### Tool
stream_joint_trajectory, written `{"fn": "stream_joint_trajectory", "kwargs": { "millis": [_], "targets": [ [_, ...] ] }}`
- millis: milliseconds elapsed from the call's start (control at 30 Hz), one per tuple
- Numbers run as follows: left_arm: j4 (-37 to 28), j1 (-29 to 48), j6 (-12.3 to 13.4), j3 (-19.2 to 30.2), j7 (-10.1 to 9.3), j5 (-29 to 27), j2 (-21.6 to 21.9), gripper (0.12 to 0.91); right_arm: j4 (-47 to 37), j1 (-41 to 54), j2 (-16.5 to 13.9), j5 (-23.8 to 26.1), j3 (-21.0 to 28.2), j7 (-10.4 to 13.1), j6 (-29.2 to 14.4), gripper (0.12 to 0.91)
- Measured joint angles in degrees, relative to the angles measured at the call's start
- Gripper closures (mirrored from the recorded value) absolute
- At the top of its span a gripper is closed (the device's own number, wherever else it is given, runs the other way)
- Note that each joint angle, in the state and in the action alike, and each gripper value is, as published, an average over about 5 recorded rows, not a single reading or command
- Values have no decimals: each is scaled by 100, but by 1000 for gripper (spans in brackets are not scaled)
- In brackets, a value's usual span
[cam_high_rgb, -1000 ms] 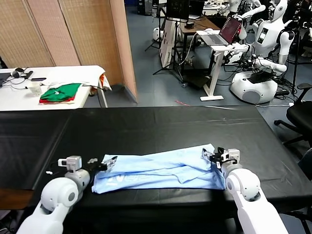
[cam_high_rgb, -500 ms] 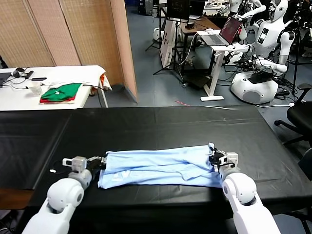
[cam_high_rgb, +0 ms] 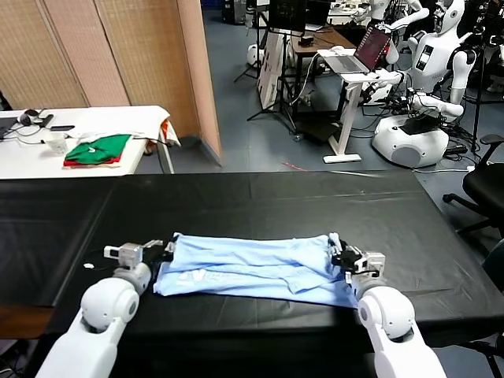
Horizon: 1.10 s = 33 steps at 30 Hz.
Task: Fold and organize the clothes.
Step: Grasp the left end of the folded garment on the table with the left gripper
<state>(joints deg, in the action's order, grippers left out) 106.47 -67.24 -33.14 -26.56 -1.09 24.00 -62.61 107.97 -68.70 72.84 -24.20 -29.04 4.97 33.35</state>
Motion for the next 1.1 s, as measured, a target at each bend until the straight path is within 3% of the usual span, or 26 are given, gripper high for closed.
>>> {"fn": "stream_joint_trajectory", "kwargs": {
  "millis": [100,167,267,600,900,1100],
  "targets": [
    [201,-198,48,-138,38,-140,-12,281,299,-173,-160,-246,-164,-22,85,160],
    [334,-367,64,-244,56,-163,-46,187,513,-309,-258,-375,-291,-31,101,129],
    [531,-660,23,-441,45,38,-140,132,789,-518,-349,-508,-477,-35,106,120],
    [741,-1410,60,-976,60,508,-686,123,1184,-914,-410,-565,-667,-78,78,118],
    [649,-1441,282,-927,315,54,-1001,123,1247,-918,-447,-562,-666,-71,79,118],
    [564,-1401,330,-868,362,-8,-1032,141,1265,-943,-408,-541,-660,-73,63,118]
  ]
}}
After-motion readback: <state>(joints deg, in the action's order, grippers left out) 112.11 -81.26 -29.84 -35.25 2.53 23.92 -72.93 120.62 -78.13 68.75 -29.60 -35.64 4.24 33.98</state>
